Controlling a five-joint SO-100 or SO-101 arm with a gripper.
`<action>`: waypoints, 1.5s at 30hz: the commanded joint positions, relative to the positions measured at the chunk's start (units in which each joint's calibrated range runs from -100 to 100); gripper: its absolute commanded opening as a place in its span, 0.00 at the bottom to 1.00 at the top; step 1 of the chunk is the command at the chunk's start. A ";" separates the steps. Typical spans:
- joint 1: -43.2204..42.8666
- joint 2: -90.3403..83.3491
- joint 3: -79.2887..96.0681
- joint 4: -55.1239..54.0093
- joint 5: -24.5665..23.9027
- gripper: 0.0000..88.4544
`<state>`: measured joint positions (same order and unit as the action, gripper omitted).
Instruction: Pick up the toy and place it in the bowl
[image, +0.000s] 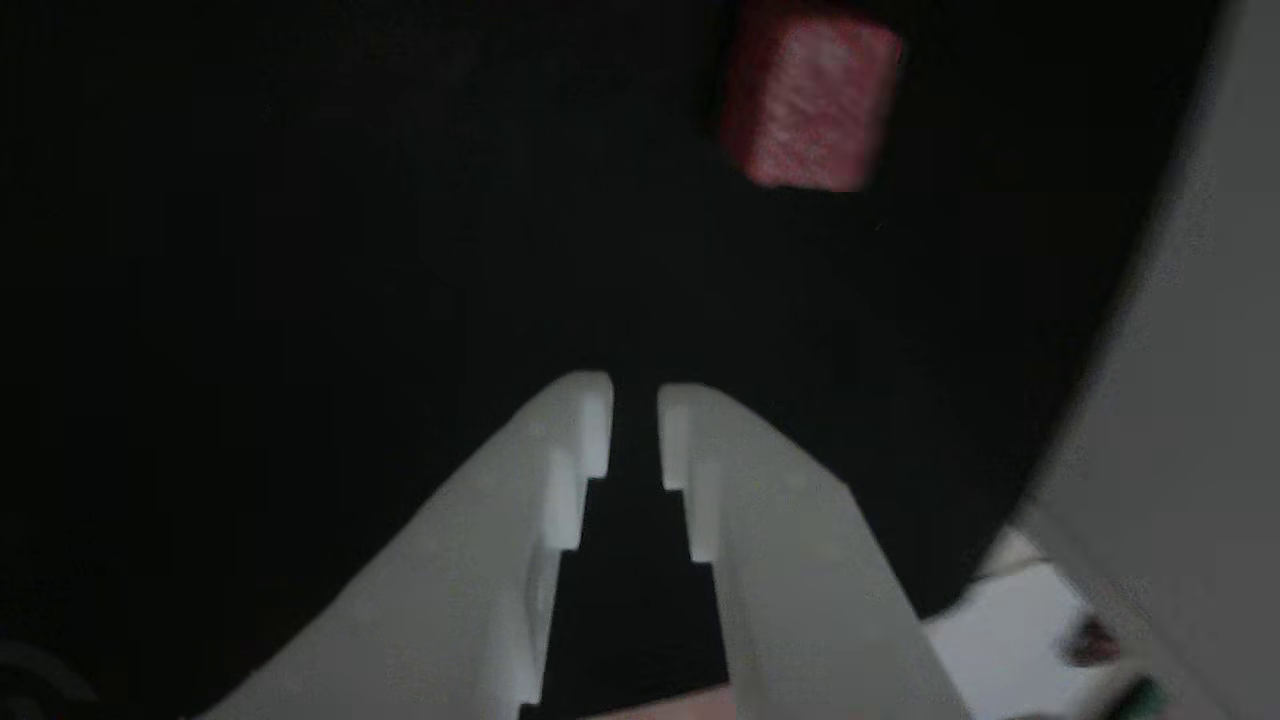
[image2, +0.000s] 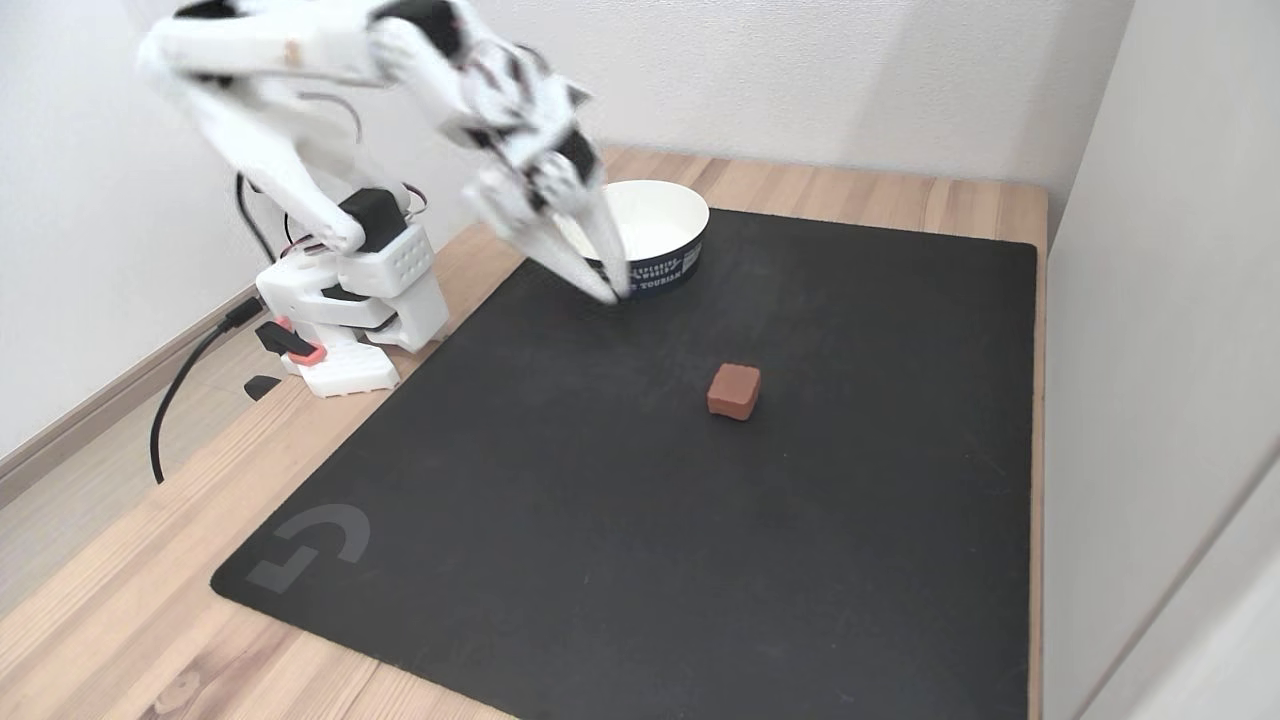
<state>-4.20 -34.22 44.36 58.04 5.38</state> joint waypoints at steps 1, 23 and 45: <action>-0.36 10.92 -12.04 0.30 -0.32 0.03; -1.44 54.35 -62.61 14.69 -6.58 0.03; -0.61 57.69 -64.14 14.52 -7.57 0.30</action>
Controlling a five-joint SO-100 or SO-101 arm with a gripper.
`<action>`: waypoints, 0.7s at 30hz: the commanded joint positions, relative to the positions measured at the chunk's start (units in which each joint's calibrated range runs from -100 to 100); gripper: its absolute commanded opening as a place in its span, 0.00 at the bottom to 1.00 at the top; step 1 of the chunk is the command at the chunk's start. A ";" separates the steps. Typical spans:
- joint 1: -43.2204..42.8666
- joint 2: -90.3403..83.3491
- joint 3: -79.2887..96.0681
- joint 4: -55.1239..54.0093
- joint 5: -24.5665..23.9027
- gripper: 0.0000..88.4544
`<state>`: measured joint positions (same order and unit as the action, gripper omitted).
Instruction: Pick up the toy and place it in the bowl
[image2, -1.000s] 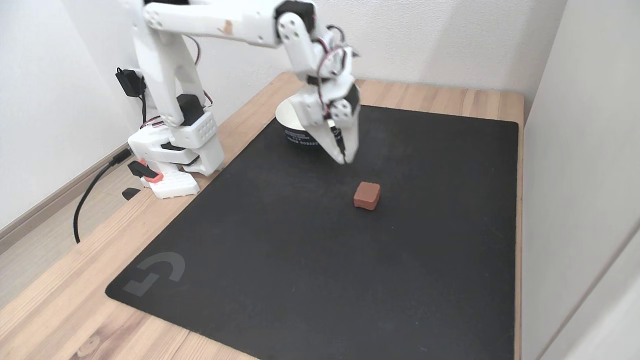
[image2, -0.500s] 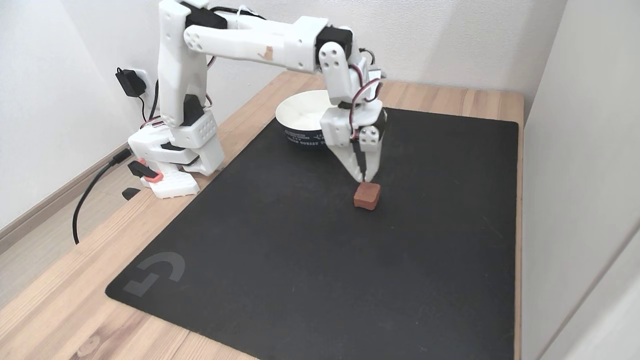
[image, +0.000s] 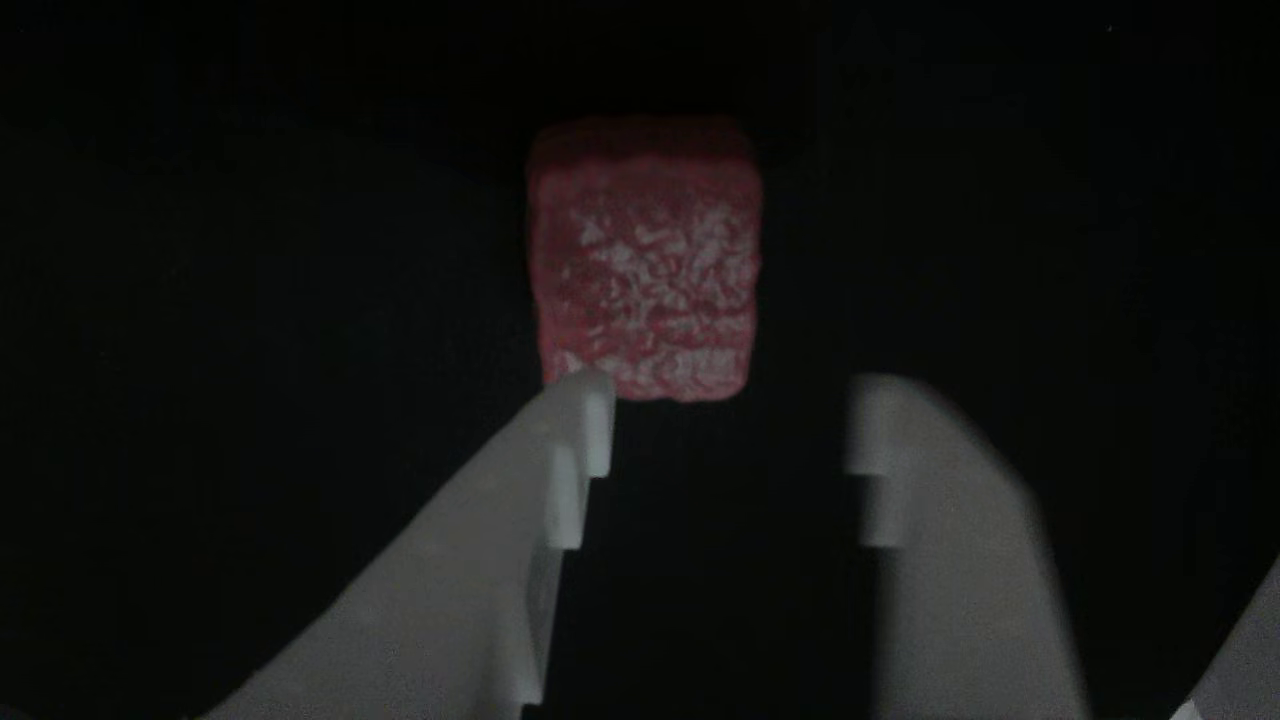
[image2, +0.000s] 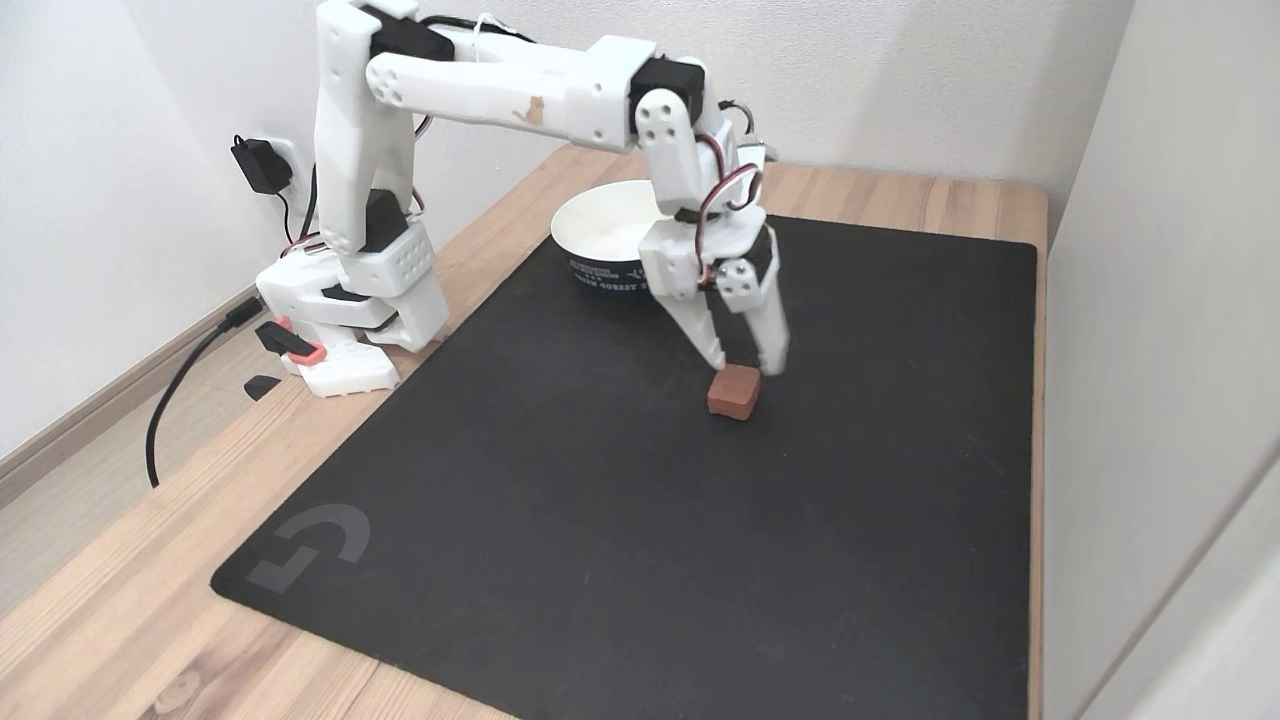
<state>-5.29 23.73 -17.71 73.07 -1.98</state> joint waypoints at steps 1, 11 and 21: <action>0.39 -0.26 -2.07 -0.50 -0.21 0.30; -0.11 -0.18 -1.53 3.22 -0.26 0.29; 0.06 1.41 -1.44 7.12 -0.31 0.29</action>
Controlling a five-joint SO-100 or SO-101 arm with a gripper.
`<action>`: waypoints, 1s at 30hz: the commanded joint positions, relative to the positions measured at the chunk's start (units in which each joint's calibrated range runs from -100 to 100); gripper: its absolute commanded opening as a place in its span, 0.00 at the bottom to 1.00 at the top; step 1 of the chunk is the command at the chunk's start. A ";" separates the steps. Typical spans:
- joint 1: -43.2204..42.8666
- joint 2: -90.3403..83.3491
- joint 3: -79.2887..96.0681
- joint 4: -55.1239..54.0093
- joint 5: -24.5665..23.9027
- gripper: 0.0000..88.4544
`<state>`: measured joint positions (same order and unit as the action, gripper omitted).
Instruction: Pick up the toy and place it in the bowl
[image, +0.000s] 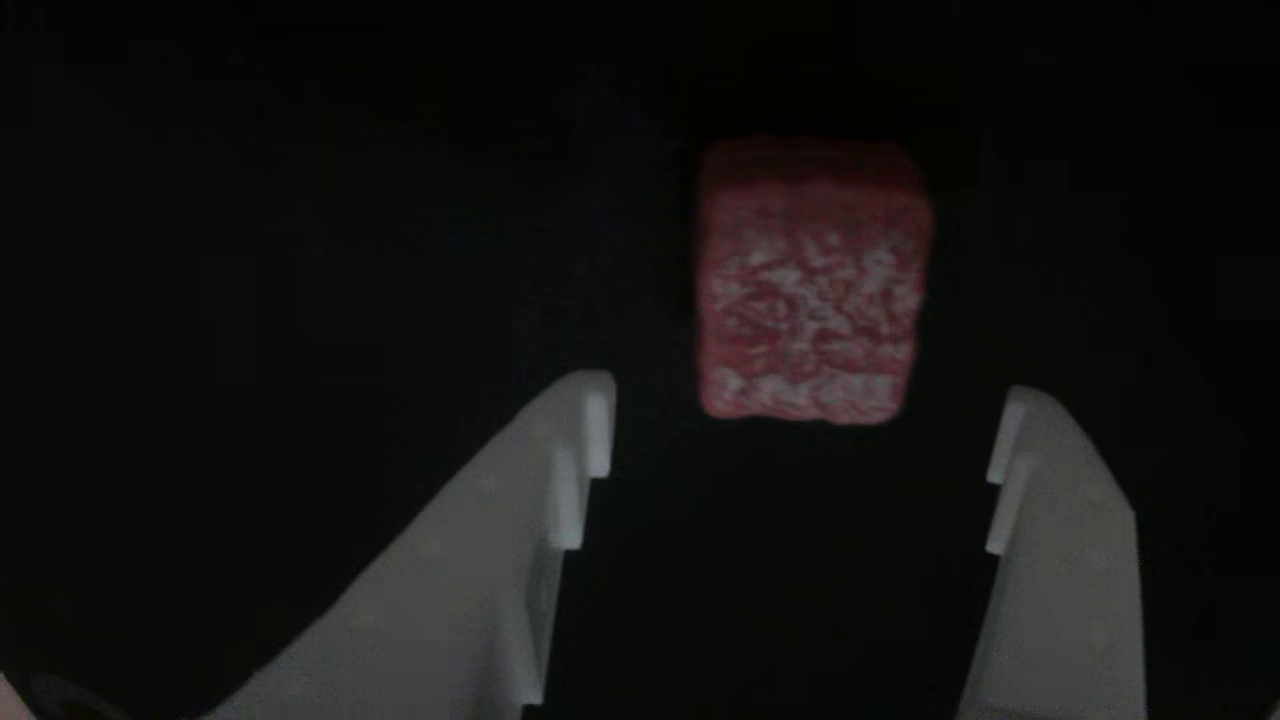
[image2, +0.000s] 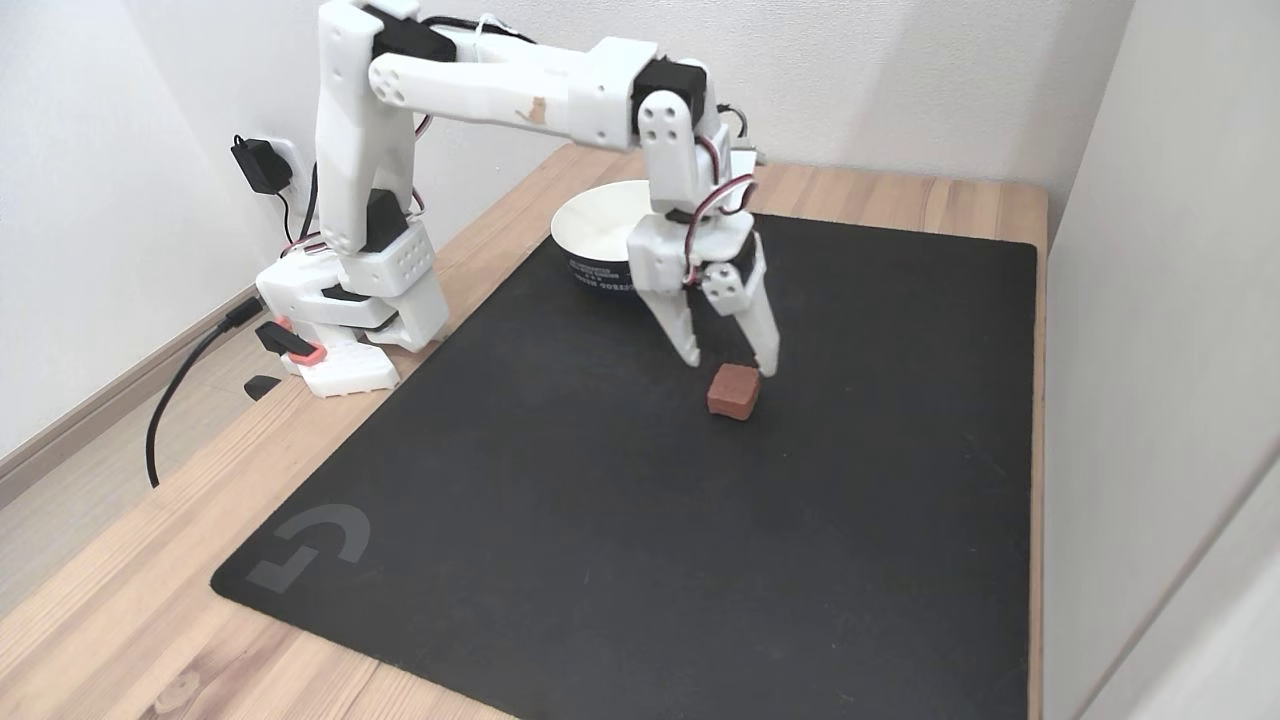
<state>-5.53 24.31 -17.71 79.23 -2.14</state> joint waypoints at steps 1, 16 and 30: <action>0.31 1.49 -1.44 0.87 -0.16 0.29; 0.81 4.66 -2.34 -2.77 0.21 0.29; 0.73 8.33 -2.34 -3.96 0.10 0.29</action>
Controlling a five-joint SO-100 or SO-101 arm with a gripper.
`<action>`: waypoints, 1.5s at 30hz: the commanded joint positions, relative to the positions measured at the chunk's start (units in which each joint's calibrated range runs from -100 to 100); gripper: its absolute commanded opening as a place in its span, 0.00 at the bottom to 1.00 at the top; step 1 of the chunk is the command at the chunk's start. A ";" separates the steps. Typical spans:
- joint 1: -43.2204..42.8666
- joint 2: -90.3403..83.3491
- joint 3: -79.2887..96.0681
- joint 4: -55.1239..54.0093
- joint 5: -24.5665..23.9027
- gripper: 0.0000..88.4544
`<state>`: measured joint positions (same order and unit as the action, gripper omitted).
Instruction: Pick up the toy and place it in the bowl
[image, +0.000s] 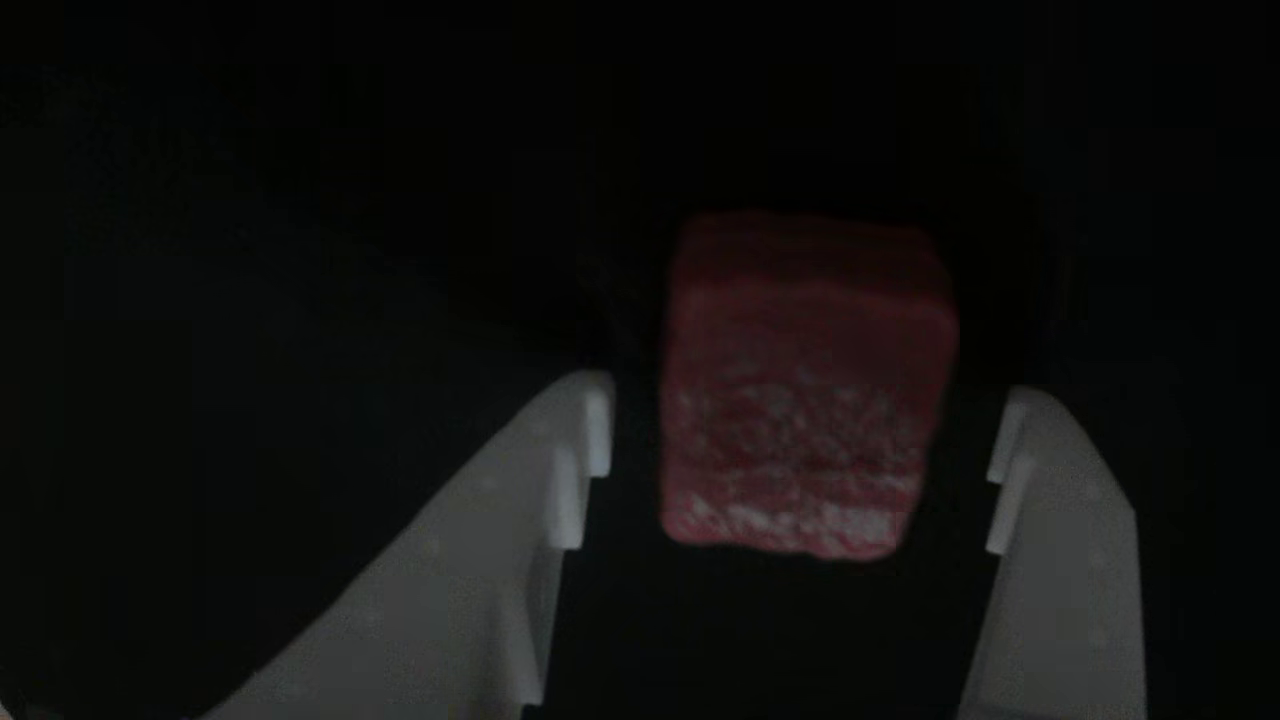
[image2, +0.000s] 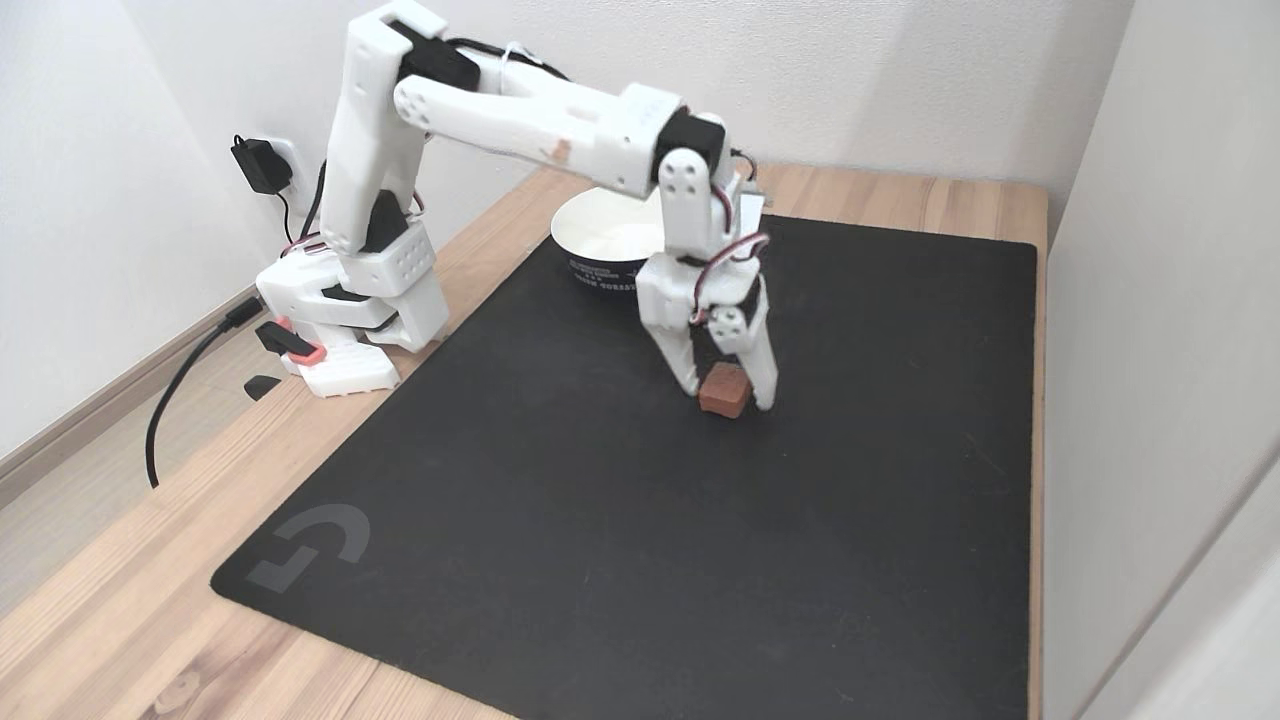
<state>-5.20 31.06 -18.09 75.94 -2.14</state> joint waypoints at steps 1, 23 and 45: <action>0.39 2.33 -1.96 -0.66 0.05 0.29; -1.45 1.08 -8.09 0.78 0.52 0.03; -34.66 -24.43 -8.54 22.88 7.51 0.03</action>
<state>-36.58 10.57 -32.07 96.54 5.33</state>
